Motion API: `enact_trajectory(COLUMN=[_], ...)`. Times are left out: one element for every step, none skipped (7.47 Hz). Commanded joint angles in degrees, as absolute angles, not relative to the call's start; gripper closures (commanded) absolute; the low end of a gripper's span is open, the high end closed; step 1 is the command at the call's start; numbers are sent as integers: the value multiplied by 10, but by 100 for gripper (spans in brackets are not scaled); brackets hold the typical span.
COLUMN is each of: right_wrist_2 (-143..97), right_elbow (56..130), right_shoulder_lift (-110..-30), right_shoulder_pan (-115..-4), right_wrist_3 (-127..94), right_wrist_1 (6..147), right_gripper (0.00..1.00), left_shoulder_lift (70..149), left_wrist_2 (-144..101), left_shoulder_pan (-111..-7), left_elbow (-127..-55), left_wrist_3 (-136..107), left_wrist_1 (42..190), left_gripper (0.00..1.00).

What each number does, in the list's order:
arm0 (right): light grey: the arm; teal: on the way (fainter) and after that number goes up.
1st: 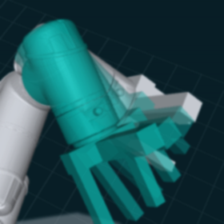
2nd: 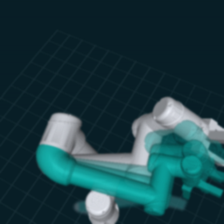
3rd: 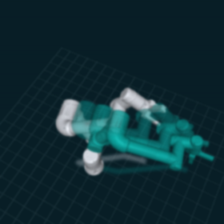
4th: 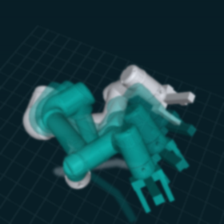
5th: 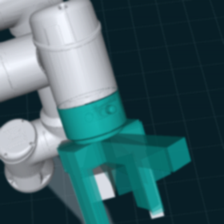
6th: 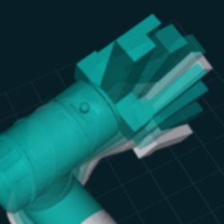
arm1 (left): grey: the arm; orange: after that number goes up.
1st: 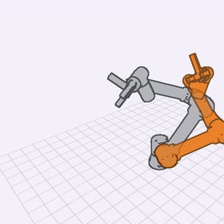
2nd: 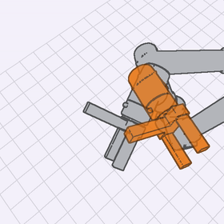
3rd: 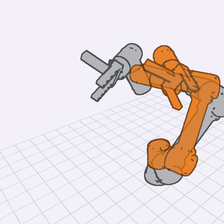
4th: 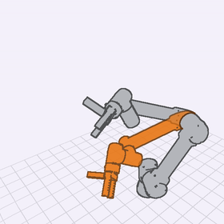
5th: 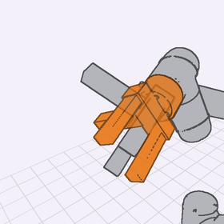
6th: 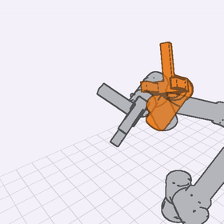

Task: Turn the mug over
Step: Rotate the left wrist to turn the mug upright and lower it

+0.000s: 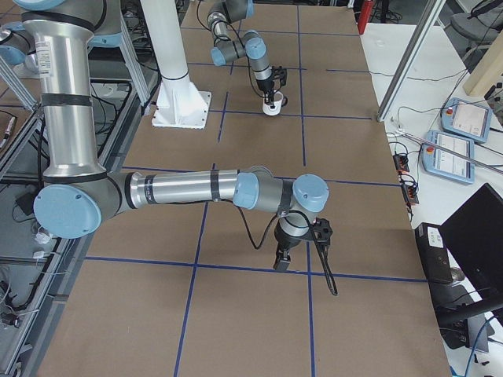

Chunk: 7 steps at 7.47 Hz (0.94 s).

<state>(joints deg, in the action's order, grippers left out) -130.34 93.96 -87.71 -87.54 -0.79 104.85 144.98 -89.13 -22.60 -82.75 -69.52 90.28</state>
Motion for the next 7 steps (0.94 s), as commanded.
enact_trajectory(right_wrist_2=[-1303, -1303, -1303, -1303, -1303, -1303, -1303], right_elbow=[940, 940, 940, 940, 940, 940, 940], right_shoulder_lift=[-877, -877, -877, -877, -877, -876, -877], right_shoulder_pan=[-875, -875, -875, -875, -875, -875, -875], right_wrist_3=[-8, -8, -8, -8, -8, -8, -8], right_wrist_1=[1049, 1049, 1049, 1049, 1049, 1049, 1049], right_gripper=[0, 0, 0, 0, 0, 0, 0], left_shoulder_lift=[1450, 1449, 1450, 1450, 1450, 1449, 1448], left_wrist_2=[-891, -891, -891, -891, -892, -894, -894], left_shoulder_pan=[-226, -224, -222, -222, -222, -224, -226], left_elbow=[-819, -816, -817, -822, -833, -856, -877], left_wrist_3=[-695, -696, -700, -698, -696, -695, -693], left_wrist_1=[916, 919, 920, 919, 918, 913, 902], left_gripper=[32, 0, 0, 0, 0, 0, 0])
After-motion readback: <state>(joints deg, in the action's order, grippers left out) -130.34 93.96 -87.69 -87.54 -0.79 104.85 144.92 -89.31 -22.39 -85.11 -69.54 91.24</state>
